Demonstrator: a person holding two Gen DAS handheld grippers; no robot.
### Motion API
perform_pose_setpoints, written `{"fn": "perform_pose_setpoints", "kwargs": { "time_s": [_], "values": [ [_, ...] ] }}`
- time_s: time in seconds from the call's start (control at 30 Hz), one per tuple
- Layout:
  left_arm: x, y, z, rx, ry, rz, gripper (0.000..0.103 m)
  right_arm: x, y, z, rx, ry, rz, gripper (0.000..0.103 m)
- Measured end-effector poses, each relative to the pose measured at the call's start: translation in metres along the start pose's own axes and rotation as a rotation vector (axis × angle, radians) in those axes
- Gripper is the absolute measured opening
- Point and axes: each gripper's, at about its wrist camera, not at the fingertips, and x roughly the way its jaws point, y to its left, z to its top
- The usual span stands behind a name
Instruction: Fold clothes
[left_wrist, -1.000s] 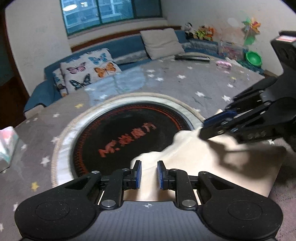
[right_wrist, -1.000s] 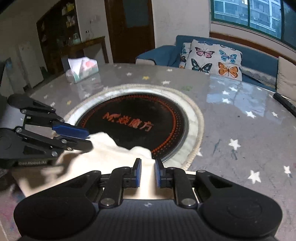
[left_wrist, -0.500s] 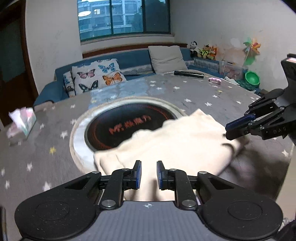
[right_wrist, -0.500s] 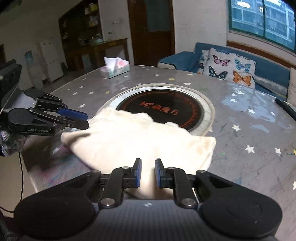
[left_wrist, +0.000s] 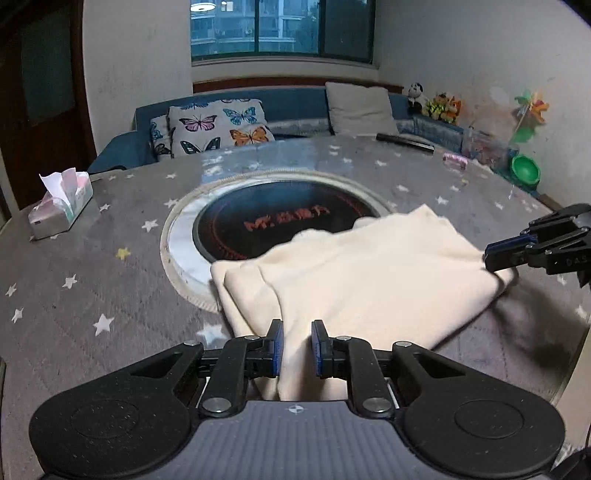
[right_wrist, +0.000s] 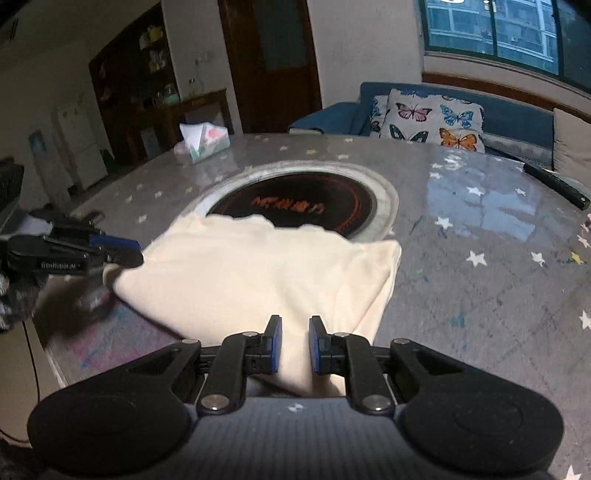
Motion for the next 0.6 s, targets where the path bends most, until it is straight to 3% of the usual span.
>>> {"fn": "perform_pose_setpoints", "kwargs": {
  "time_s": [0.23,0.43,0.6],
  "values": [
    [0.022,0.011,0.003,-0.030,0.041,0.015,0.017,0.013,-0.011,-0.003,0.037,0.028,-0.010,0.013],
    [0.021,0.009,0.015,-0.026,0.011,0.007,0.017,0.011,-0.008,0.011,0.023,0.000,-0.001,0.014],
    [0.035,0.005,0.020,-0.008,0.027,0.010,0.017,0.034,-0.003,0.018,0.004,0.017,0.017,0.012]
  ]
}}
